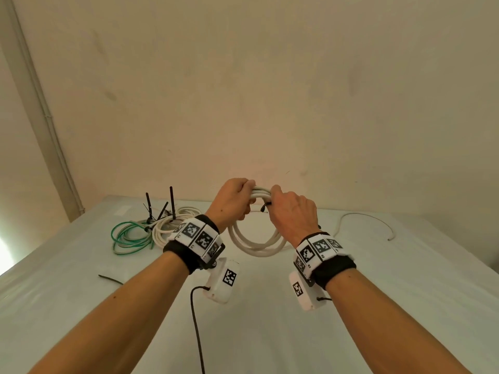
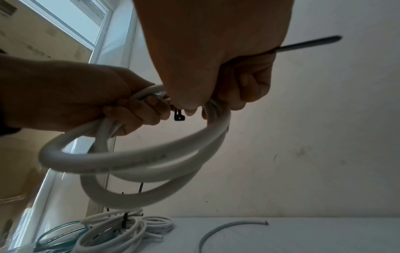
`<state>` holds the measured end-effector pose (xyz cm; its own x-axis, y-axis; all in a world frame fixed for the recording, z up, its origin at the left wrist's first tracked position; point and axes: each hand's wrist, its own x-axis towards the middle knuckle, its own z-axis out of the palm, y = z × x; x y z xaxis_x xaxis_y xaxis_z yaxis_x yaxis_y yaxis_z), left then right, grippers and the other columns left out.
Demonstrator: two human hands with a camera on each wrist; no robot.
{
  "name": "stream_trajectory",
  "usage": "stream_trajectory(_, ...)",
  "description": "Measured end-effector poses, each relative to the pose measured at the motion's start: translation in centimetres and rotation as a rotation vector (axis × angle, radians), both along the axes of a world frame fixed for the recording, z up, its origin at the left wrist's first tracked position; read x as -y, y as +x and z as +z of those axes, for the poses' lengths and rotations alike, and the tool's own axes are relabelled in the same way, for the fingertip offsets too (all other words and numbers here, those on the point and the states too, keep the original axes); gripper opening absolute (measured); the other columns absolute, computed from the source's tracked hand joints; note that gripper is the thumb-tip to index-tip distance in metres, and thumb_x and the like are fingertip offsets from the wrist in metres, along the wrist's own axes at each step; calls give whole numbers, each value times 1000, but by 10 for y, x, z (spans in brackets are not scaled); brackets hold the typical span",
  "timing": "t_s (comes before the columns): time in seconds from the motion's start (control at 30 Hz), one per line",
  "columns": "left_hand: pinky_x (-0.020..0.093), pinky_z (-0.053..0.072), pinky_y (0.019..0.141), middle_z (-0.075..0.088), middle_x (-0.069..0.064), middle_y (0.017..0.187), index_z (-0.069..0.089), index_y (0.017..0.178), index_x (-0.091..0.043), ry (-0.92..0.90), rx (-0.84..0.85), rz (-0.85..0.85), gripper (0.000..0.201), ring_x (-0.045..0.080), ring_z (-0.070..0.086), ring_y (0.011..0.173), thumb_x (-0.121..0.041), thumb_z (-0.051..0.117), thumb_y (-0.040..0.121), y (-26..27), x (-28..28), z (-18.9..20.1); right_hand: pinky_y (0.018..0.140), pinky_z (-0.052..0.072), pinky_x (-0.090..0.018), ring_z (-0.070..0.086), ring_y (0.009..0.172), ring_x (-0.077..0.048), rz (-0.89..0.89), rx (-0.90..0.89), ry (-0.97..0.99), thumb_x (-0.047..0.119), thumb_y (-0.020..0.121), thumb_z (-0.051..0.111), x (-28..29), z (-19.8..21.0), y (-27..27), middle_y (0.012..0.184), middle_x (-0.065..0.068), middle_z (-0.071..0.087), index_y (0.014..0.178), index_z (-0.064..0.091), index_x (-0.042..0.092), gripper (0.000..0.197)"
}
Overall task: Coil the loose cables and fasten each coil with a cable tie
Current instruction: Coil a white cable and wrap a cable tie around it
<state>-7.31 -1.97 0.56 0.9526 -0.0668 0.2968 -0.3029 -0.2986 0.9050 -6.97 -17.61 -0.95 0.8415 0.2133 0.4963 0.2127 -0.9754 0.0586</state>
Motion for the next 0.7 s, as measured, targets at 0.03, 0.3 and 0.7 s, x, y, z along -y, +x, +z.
stream_trajectory(0.03,23,29,42,50,5,69,56,88,-3,-68,-55,-32,36,10,38,44,-24,39,111,-1,-2,-2,61,37,-36,57,70,-34,17,-17,0,42,112,34,2,-1,0,93,-9,70,114,51,13,33)
stream_trajectory(0.3,23,29,40,50,7,65,57,95,-3,-550,-440,-98,31,15,38,47,-26,38,105,-2,-25,-20,80,54,-35,65,94,-21,268,-347,546,53,88,78,13,-4,1,103,0,68,121,58,21,50)
stream_trajectory(0.7,32,39,53,40,10,72,43,88,-9,-376,-370,68,14,19,44,56,2,34,88,-1,-50,-35,75,58,-40,62,80,-30,99,-875,473,14,103,47,-15,-64,-6,105,-15,67,117,66,0,27)
